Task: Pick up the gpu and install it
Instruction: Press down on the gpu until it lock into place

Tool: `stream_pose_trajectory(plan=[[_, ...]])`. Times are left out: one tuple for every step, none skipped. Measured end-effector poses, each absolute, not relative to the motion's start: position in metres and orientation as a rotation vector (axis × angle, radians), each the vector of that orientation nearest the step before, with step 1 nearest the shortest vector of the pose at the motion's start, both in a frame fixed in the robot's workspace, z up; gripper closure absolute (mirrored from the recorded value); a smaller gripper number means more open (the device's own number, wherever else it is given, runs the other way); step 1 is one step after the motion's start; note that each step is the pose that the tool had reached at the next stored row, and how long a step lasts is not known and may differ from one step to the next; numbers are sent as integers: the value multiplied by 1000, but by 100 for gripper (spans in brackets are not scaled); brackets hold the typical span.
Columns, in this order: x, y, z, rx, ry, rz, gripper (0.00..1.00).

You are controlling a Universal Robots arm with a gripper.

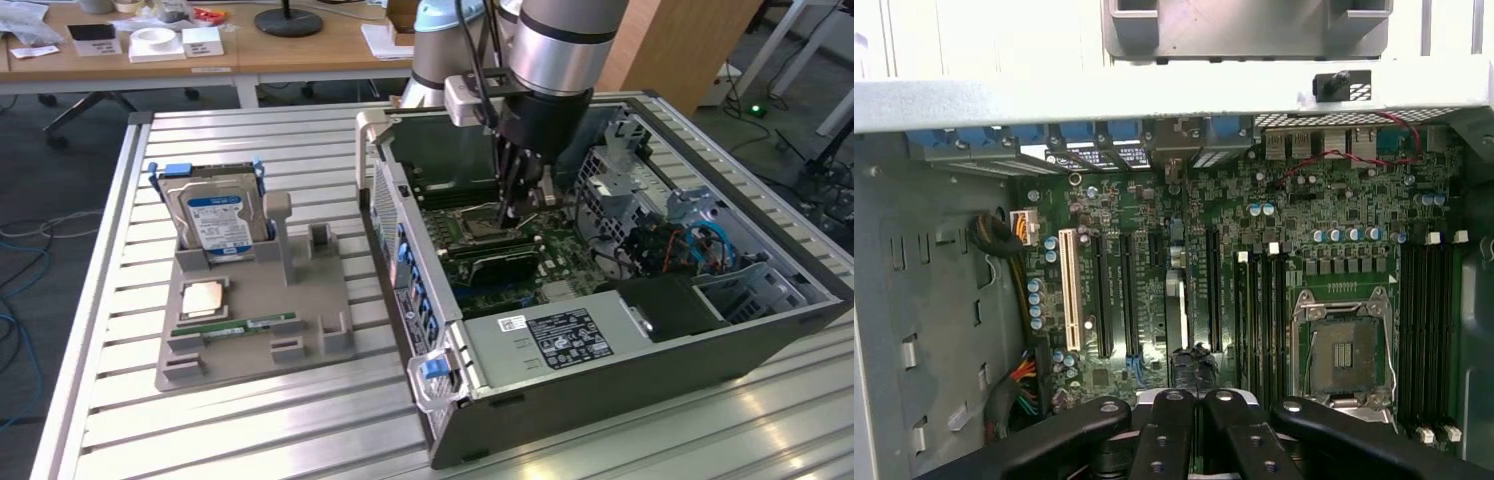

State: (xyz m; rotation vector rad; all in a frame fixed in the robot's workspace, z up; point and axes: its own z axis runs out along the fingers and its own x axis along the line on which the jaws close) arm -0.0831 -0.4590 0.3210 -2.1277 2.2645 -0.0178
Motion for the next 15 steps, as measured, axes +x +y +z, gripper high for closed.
stream_pose_trajectory(plan=[[-83,-459,321,-2128,2265,-18,89],[-83,-459,321,-2128,2265,-18,89],[-83,-459,321,-2128,2265,-18,89],[-83,-459,321,-2128,2265,-18,89],[-83,-459,321,-2128,2265,-18,89],[-83,-459,321,-2128,2265,-18,89],[-83,-459,320,-2127,2264,-18,89],[-83,-459,320,-2127,2264,-18,89],[-83,-459,319,-2128,2264,-18,89],[-82,-459,318,-2128,2264,-18,89],[-82,-459,318,-2128,2265,-18,89],[-82,-459,318,-2128,2265,-18,89],[-82,-459,318,-2128,2265,-18,89],[-82,-459,318,-2128,2265,-18,89],[-82,-459,317,-2128,2265,-18,89]])
